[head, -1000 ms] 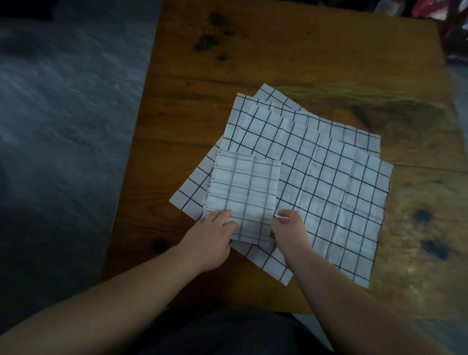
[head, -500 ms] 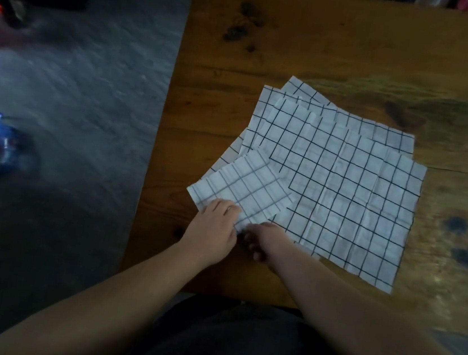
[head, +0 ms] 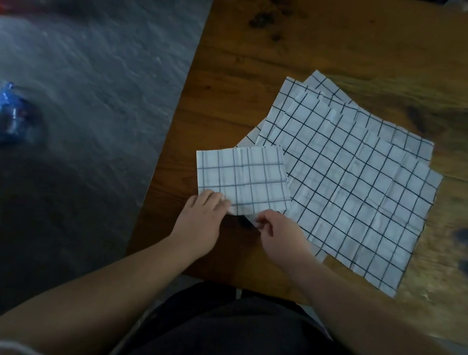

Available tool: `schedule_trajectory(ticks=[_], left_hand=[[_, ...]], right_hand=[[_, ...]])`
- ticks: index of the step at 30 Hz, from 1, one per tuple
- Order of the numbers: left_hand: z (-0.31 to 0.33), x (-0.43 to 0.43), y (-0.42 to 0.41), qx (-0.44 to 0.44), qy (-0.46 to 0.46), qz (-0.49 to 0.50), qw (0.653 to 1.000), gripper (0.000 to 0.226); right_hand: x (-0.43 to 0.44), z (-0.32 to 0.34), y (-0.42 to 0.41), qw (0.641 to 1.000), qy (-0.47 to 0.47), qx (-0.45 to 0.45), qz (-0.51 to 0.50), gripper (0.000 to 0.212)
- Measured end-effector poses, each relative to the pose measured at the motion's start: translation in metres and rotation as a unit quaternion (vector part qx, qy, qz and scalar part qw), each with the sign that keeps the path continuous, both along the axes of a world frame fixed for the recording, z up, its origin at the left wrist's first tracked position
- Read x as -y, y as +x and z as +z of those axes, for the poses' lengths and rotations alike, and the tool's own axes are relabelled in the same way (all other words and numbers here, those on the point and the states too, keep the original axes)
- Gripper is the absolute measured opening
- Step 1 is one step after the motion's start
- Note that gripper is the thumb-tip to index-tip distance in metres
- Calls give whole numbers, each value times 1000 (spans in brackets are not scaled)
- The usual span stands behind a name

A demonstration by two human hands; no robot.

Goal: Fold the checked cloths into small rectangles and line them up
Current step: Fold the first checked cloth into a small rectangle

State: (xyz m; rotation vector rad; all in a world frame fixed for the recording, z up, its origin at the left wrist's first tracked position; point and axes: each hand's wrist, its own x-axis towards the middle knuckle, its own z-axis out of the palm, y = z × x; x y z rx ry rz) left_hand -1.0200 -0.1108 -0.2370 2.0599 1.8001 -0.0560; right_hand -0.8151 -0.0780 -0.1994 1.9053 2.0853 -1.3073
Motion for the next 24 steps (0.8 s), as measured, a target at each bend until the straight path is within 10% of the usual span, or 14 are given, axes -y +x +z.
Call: schedule_trajectory(ticks=[8,24], left_hand=[[-6,27,36,-24,-69,-48,996,71],[-16,55,-1,-53,-73,-4,996,75]], right_hand=[[15,-35,-4,929,113,171,307,64],[15,-40,51,952,81,232,181,65]])
